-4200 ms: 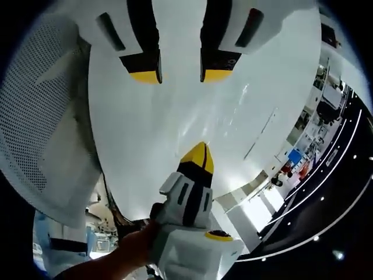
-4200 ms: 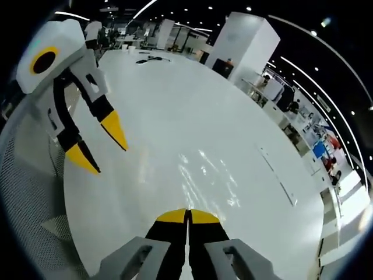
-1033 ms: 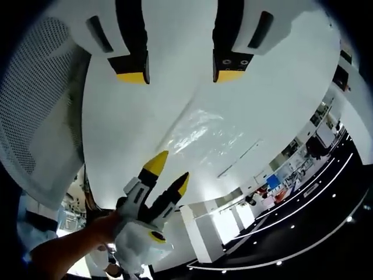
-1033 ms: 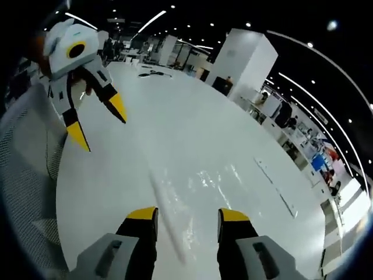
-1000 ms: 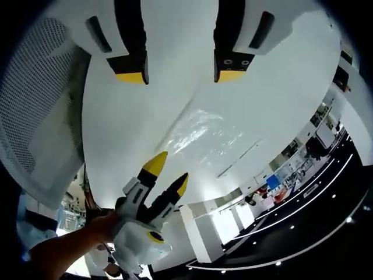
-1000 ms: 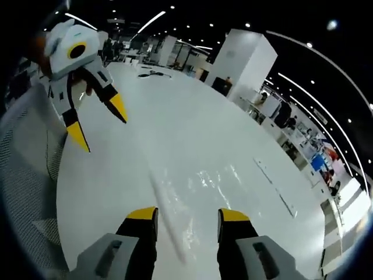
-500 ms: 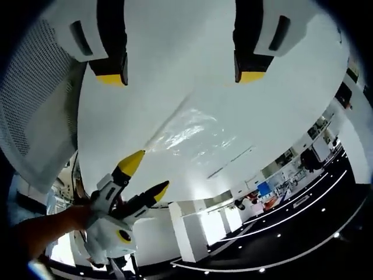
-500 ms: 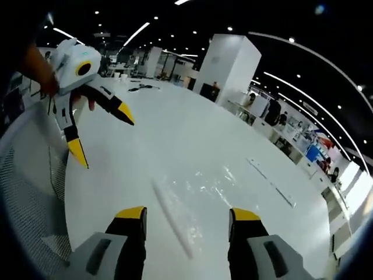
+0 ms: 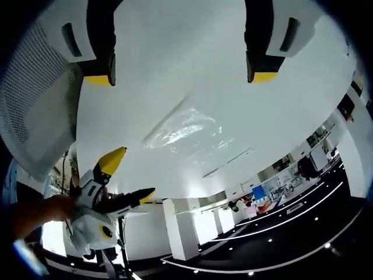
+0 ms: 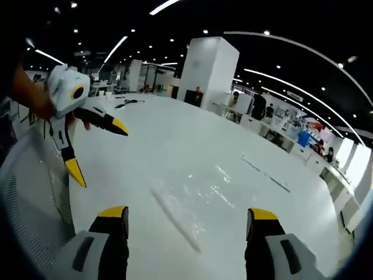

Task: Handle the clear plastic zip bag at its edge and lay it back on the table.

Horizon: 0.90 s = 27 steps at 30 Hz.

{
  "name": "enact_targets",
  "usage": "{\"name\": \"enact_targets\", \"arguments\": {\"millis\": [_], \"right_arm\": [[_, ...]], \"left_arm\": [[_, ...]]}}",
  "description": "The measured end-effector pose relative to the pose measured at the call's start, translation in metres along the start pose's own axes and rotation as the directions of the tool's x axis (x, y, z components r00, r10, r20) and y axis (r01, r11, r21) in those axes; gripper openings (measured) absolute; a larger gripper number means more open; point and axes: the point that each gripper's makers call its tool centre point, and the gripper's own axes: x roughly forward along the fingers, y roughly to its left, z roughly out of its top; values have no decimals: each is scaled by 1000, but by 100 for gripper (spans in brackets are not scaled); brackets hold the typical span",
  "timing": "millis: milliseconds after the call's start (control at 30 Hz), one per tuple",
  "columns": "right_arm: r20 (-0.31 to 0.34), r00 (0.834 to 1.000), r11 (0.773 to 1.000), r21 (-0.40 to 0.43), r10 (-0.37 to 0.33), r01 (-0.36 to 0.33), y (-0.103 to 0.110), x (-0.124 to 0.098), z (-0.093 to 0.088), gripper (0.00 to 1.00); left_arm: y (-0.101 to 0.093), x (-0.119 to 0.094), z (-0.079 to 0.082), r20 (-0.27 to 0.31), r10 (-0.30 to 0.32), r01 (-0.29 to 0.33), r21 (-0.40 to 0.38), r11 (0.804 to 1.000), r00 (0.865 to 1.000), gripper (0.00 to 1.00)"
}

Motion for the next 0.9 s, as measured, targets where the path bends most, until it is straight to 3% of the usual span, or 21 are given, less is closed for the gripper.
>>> {"name": "enact_targets", "arguments": {"millis": [267,567,667,900], "right_arm": [[39,998,991,124,-46,40,-10,-14,-8,100],[60,992,970,222,-113,98,-7,-37,-17,100],[63,990,963,248,-127,107,-5,-44,-23,100],[70,988,956,268,-141,117,1,-52,-28,100]], "left_arm": [[1,-1,6,40,-8,10,-57,998,999,99],[2,-11,2,82,11,-4,-86,996,997,99],[5,-13,-7,81,30,-20,-120,993,996,99],[-3,-19,-12,86,47,-35,-146,989,995,99]]}}
